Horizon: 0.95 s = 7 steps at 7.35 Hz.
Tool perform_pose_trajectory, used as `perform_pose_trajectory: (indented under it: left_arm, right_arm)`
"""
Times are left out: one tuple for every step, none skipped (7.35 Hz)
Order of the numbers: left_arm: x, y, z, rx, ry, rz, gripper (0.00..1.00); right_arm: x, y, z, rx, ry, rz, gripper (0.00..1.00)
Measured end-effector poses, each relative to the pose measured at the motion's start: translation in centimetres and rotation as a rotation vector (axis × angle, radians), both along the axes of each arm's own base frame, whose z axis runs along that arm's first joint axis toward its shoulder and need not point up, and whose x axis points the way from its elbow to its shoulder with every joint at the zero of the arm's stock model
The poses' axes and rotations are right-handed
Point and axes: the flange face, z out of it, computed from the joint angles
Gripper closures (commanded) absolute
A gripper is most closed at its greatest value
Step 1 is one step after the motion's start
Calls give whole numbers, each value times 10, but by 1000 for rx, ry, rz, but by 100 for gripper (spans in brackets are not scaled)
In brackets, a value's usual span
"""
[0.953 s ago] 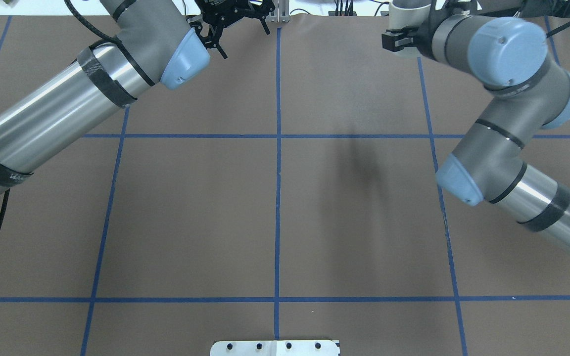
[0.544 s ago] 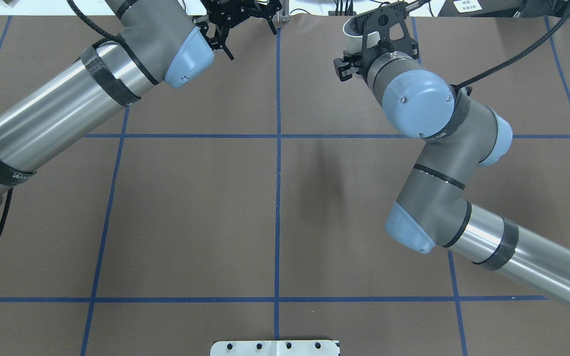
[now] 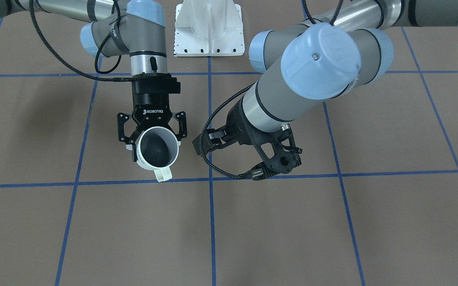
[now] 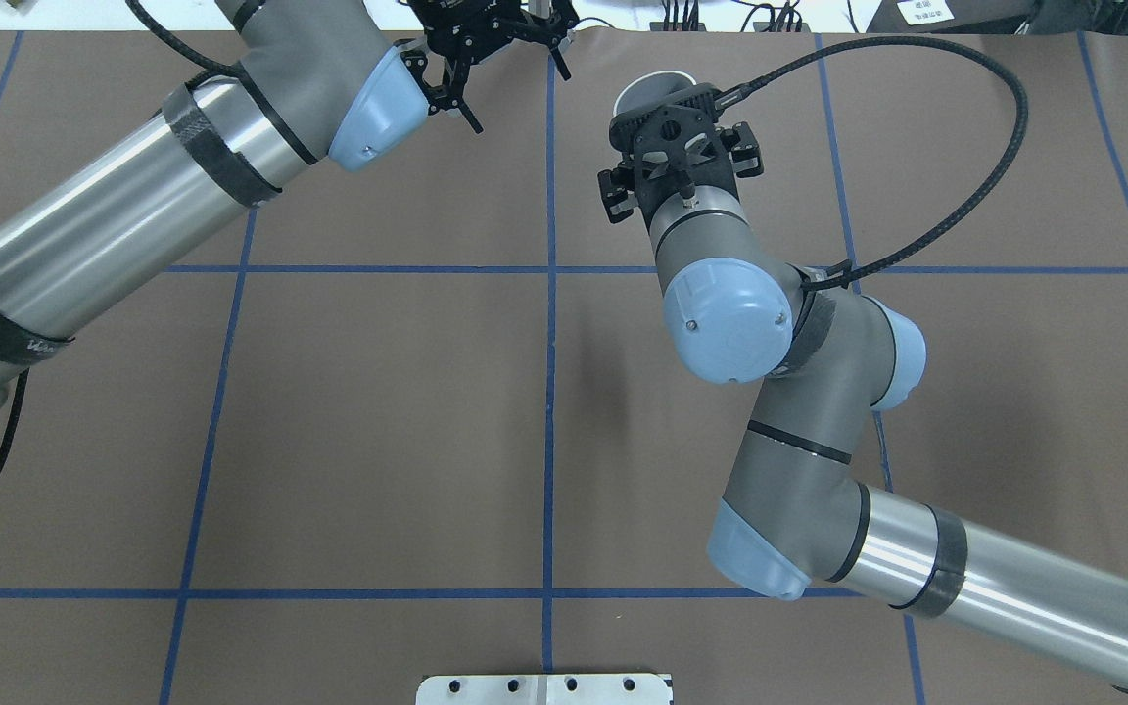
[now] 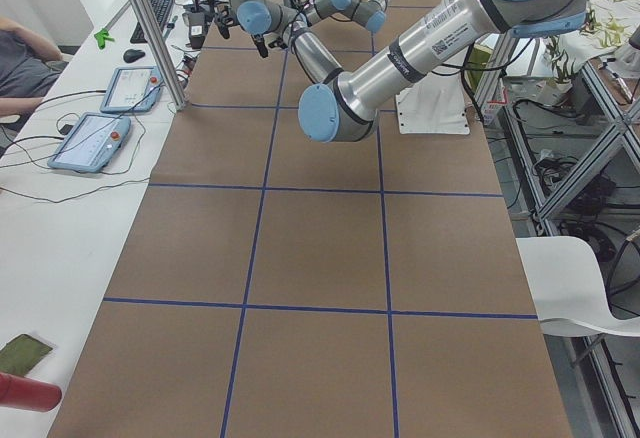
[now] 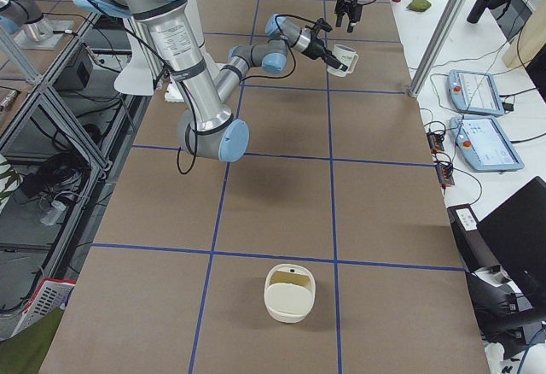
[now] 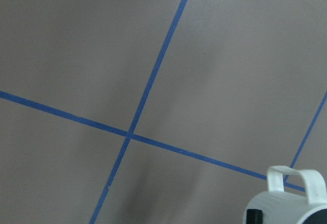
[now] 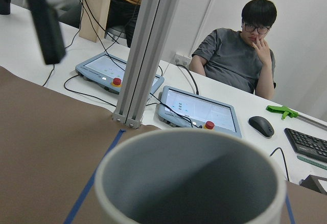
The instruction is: Left arm hands cup to right arm to dump lemon
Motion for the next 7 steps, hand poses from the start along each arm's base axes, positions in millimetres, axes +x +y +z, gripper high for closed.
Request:
perform_pose_trajectory:
  left_arm:
    - [1,3,-2,-11,14,20,0]
    - [2,5,-2,-27,21,31,0]
    - [4,7,-2,-40,24,36,0]
    - [6,11,-4,-43,29,41,0]
    - [7,16,-8,-39,35,46,0]
    - [7,20,-11,-35,40,49,0]
    - [12,26,-12,-32,43,58,0]
  right_arm:
    - [-13,15,-9,25,-1,10,66]
    - [-24,30,-16,47,0,19,66]
    - [-31,40,-19,59,4,22,66]
    - [-35,44,-19,64,10,21,66]
    - [-37,45,-18,64,17,18,66]
    - [-38,45,-17,64,20,15,67]
    - [-38,45,-17,63,20,14,67]
